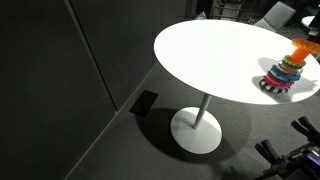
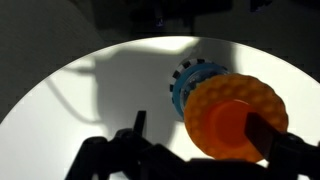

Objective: Put the orange ring on the orange stand

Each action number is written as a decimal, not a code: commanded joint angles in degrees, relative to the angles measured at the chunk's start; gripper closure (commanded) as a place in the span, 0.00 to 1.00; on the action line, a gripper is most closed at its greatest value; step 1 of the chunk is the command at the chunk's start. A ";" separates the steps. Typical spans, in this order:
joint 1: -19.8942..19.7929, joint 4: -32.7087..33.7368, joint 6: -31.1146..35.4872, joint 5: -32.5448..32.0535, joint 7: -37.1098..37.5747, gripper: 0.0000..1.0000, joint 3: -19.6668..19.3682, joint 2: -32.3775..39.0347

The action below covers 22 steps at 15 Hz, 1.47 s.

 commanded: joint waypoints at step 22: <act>-0.05 -0.74 -3.40 0.04 -3.46 0.00 -0.23 -3.16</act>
